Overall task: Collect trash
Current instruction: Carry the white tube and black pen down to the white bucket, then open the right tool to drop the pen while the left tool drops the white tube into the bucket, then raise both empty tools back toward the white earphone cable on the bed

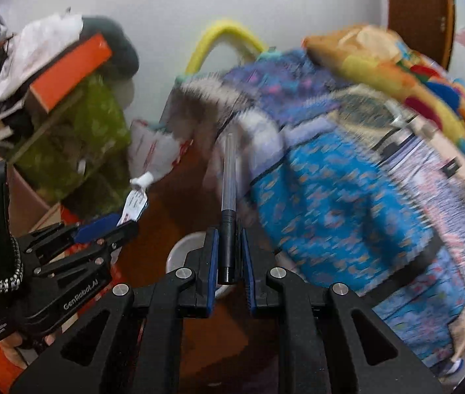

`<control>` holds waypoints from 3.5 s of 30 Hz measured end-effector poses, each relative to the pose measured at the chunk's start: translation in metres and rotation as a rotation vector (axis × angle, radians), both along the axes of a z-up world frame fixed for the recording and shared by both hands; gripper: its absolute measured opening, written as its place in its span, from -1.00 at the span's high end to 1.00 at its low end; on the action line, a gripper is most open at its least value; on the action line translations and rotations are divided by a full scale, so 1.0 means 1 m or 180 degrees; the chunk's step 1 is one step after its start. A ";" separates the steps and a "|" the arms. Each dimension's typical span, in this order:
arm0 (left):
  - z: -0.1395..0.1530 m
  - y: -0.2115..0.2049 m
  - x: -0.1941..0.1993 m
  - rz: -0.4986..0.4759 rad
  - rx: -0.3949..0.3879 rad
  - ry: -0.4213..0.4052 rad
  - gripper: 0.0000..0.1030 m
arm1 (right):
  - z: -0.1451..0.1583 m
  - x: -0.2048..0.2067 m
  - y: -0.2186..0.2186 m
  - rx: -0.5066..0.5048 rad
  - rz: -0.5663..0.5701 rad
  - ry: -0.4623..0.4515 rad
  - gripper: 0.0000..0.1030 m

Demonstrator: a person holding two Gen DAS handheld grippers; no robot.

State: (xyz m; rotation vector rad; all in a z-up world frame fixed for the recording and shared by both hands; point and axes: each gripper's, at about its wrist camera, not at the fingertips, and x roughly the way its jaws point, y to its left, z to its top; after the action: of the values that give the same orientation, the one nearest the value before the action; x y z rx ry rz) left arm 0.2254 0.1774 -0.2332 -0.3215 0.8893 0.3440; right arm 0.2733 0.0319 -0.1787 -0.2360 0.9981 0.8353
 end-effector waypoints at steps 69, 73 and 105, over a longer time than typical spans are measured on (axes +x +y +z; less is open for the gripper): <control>0.086 -0.054 0.001 -0.0195 0.0177 -0.0287 0.26 | 0.077 -0.009 -0.052 0.0318 -0.0052 -0.0547 0.36; 0.105 -0.087 0.027 -0.0377 0.0297 -0.0380 -0.03 | 0.092 0.000 -0.085 0.0376 -0.0255 -0.0734 0.10; 0.037 -0.261 0.261 -0.1543 0.0322 -0.0117 -0.29 | 0.008 0.184 -0.282 -0.0001 -0.1419 -0.0323 -0.28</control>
State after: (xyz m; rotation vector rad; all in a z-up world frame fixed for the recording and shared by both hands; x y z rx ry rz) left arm 0.4869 -0.0841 -0.1965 -0.0130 0.8798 -0.0657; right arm 0.4571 -0.2501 -0.1705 -0.0500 0.9095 0.4126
